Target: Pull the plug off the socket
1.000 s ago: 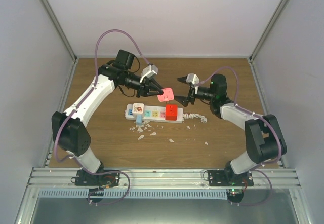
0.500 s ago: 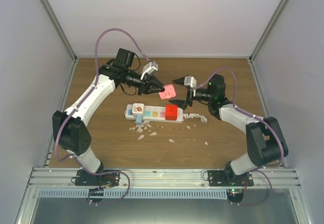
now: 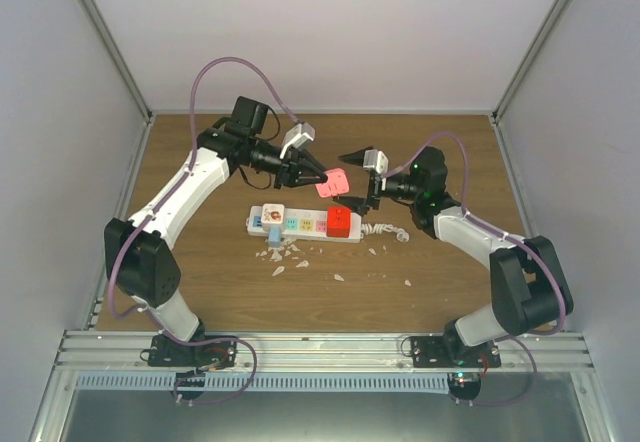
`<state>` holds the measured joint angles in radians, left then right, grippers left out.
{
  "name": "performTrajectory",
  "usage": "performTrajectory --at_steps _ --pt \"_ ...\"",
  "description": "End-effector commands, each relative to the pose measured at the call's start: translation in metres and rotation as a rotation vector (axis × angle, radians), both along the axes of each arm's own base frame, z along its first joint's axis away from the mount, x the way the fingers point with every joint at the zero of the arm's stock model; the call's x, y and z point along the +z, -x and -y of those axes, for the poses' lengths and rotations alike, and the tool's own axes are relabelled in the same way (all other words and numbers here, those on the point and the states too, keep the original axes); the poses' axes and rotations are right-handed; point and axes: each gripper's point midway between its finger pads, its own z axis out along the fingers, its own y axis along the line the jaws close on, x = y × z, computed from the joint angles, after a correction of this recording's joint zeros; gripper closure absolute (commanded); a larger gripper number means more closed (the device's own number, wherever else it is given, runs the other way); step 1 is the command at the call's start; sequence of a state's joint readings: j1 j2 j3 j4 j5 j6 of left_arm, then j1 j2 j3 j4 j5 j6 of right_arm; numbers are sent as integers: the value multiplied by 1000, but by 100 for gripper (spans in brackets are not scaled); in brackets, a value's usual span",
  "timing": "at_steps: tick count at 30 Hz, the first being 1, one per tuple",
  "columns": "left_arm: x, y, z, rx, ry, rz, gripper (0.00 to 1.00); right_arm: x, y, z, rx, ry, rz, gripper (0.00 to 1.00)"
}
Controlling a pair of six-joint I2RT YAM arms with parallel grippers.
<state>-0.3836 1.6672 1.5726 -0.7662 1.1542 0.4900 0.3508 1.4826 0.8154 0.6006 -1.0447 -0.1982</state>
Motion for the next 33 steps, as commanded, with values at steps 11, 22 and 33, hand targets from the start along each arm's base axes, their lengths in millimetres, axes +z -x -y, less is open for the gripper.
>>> performTrajectory --at_steps 11,22,33 --pt "-4 24 8 -70 -2 65 100 36 -16 -3 -70 -68 36 0" --pt "-9 42 2 -104 -15 125 100 29 -38 -3 -118 -59 -9 0" --pt "-33 51 -2 -94 -100 196 100 40 -47 -8 -103 -78 -25 0"
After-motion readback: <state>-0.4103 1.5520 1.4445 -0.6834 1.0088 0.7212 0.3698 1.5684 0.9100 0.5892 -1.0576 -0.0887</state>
